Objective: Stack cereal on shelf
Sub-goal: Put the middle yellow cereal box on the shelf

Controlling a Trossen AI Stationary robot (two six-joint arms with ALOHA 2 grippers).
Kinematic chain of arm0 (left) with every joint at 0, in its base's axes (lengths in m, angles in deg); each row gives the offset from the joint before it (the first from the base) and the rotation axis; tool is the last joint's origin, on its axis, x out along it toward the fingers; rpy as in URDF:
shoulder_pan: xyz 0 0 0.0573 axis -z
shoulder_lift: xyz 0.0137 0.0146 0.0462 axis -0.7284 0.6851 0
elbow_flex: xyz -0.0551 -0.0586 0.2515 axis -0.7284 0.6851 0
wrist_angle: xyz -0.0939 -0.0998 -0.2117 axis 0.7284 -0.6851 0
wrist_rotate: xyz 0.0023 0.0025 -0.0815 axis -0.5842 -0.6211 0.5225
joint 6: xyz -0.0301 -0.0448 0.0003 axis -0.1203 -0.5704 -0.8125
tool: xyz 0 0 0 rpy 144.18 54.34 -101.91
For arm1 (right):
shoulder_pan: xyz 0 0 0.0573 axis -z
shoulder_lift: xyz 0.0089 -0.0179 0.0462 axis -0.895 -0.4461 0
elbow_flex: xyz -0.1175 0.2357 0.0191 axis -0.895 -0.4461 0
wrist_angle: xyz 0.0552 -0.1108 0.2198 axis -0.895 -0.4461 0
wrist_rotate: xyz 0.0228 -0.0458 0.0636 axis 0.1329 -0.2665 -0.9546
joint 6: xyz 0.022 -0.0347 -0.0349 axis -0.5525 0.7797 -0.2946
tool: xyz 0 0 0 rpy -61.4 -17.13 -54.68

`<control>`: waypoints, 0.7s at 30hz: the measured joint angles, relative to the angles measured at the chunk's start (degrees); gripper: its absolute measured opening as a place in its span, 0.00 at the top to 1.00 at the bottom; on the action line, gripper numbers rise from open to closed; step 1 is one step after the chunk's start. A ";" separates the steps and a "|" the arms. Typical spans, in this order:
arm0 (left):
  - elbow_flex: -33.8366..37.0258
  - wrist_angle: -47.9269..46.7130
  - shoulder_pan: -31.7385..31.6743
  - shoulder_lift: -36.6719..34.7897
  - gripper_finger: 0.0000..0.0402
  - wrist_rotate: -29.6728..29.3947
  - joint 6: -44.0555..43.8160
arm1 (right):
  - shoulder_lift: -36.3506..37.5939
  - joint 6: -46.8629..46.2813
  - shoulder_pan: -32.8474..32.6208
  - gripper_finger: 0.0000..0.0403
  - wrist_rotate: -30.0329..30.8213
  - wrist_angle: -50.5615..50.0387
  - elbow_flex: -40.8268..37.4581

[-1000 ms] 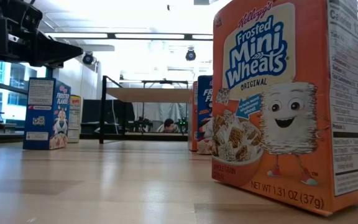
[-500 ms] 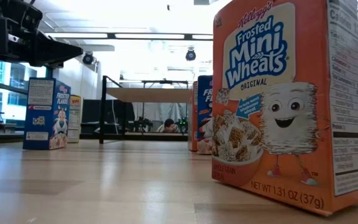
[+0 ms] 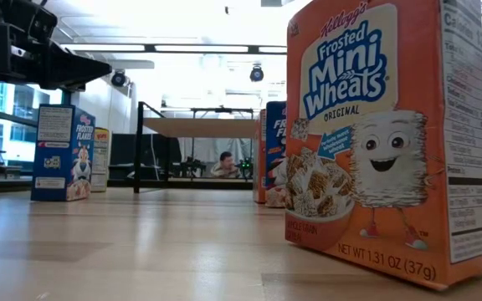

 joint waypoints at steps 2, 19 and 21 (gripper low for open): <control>0.00 -0.01 -0.02 -0.01 0.96 0.00 0.01 | -2.12 -6.36 -0.02 0.32 -2.30 -5.94 1.74; 0.00 0.01 -0.01 -0.01 0.96 0.00 0.01 | -15.51 -36.90 0.00 0.32 -21.68 -30.12 -3.65; 0.00 -0.01 -0.02 -0.01 0.96 0.00 0.01 | -16.53 -37.09 -0.01 0.32 -24.28 -29.93 -5.53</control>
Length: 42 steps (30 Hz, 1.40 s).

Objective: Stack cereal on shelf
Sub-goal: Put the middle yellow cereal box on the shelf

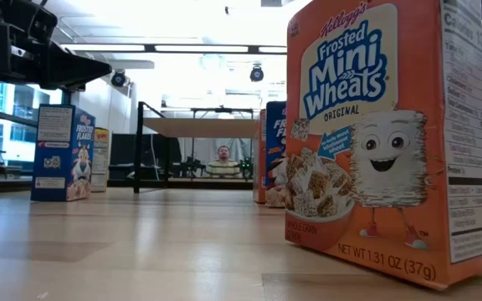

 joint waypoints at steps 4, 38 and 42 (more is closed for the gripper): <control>0.00 0.02 0.00 0.02 0.96 0.00 0.00 | -1.68 -0.10 -0.44 0.32 -3.71 2.54 -4.63; 0.00 0.02 0.02 0.02 0.96 0.00 0.00 | -5.02 -5.91 -3.29 0.32 -10.39 18.75 -19.94; 0.00 0.02 0.00 0.00 0.96 0.00 0.00 | -6.86 -5.73 -3.29 0.32 -10.39 18.75 -19.95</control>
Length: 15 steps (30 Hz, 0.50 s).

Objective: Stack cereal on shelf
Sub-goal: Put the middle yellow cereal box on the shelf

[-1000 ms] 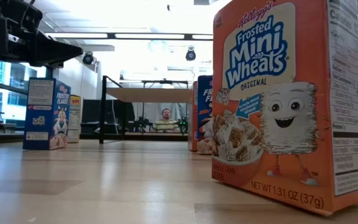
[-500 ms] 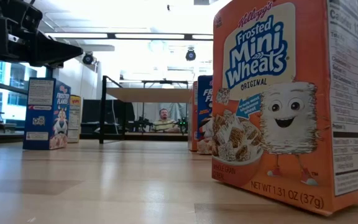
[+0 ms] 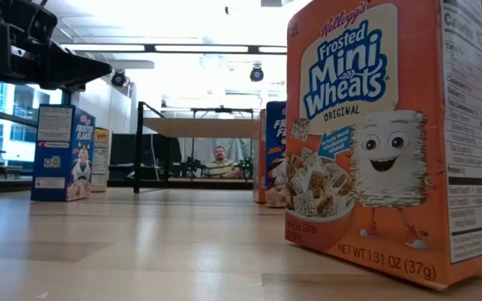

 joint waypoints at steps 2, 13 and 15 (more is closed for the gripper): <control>0.00 0.00 0.00 0.00 0.96 0.00 0.00 | -0.75 0.64 0.00 0.32 0.00 0.00 0.00; 0.00 0.00 0.00 0.02 0.96 0.00 -0.01 | -3.81 1.46 0.00 0.32 -1.77 1.22 0.02; 0.00 0.00 0.00 0.02 0.96 0.00 0.00 | -4.08 1.46 0.00 0.32 -1.77 1.29 0.05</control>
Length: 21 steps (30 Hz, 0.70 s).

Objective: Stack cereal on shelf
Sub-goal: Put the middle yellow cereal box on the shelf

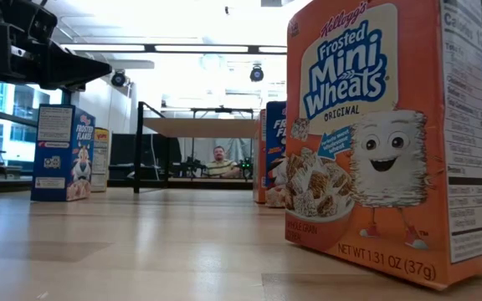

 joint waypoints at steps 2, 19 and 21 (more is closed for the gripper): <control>0.00 -0.02 0.02 0.00 0.96 0.00 0.00 | -0.21 0.00 0.00 0.32 -0.06 0.14 0.00; 0.00 0.00 0.00 -0.02 0.96 0.00 -0.02 | -3.81 0.00 -1.57 0.32 0.18 0.29 0.00; 0.00 0.00 0.02 0.00 0.96 0.00 0.00 | -3.81 0.00 -1.57 0.32 0.22 0.26 0.00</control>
